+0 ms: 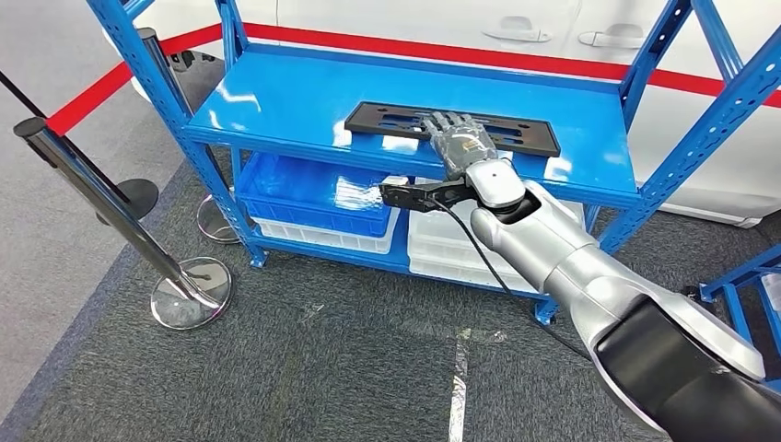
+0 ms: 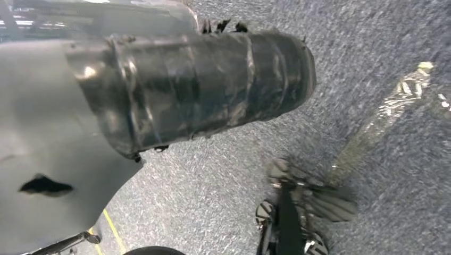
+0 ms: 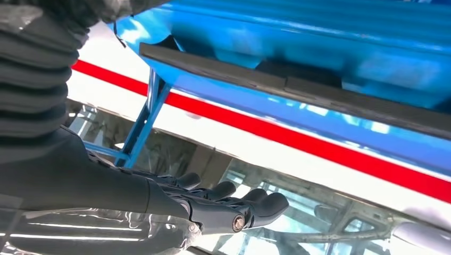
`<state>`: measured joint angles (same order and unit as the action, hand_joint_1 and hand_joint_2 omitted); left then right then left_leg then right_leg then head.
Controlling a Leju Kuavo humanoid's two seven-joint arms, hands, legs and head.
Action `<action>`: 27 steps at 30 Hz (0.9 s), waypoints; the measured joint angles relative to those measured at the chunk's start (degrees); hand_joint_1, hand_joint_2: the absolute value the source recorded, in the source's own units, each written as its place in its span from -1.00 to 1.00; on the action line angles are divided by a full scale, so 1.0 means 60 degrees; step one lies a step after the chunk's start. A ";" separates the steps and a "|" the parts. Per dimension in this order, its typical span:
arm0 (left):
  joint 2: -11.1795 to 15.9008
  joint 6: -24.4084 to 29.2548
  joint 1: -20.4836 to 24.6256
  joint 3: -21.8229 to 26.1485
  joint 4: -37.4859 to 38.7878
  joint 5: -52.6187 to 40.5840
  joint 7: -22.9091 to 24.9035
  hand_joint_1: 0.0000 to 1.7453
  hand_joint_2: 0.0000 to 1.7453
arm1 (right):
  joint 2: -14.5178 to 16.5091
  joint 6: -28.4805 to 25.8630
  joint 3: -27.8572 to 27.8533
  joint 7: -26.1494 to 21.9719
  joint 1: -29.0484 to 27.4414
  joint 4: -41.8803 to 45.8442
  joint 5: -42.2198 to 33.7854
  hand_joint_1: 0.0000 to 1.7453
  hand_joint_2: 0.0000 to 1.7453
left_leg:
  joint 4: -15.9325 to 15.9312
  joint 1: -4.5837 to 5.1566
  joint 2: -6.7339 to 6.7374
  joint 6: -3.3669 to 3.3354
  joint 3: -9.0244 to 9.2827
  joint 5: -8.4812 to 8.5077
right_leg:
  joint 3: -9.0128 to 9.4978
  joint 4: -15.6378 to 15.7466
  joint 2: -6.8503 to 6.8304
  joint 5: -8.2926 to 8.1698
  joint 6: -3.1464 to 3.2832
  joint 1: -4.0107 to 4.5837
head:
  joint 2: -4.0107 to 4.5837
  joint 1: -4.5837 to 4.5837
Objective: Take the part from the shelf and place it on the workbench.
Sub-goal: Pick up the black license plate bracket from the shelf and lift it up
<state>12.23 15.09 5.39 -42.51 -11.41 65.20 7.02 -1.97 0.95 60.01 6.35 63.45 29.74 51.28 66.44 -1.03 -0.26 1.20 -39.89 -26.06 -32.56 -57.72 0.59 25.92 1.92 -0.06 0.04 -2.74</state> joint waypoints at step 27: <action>-0.0002 0.0060 0.0006 -0.0004 0.0000 0.0039 0.0084 -1.00 -1.00 | -0.0561 0.0171 -0.0003 0.0155 -0.0176 -0.0228 -0.0122 -1.00 1.00 | 0.1207 0.0012 0.0007 -0.0005 -0.0266 -0.1165 | -0.0377 -0.0113 0.0003 -0.0161 0.0040 0.0009 | 0.0000 0.0067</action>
<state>12.22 15.45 5.43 -42.53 -11.41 65.43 7.52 -5.34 1.97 60.00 7.28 62.39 28.38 50.55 73.68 -0.96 -0.21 1.17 -41.49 -33.05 -34.83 -58.40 0.61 24.95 2.16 -0.01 0.04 -2.34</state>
